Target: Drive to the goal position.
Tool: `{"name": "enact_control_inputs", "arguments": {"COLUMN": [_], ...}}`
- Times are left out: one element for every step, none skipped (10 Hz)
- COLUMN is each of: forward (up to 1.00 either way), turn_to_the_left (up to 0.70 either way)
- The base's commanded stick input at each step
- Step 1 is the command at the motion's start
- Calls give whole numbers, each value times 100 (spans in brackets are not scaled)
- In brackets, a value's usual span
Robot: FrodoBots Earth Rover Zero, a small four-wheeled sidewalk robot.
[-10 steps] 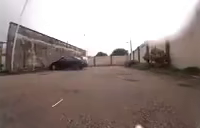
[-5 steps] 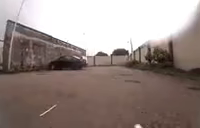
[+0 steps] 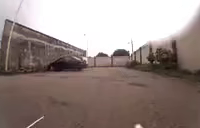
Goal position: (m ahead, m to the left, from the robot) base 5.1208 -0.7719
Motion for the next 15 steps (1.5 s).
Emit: {"name": "enact_control_inputs", "arguments": {"forward": [70, 70, 70, 70, 70, 70, 70, 70, 70, 70, 70, 70, 70, 70, 70], "turn_to_the_left": [3, 3, 3, 3, 3, 3, 3, 3, 3, 3, 3, 3, 3, 3, 3]}}
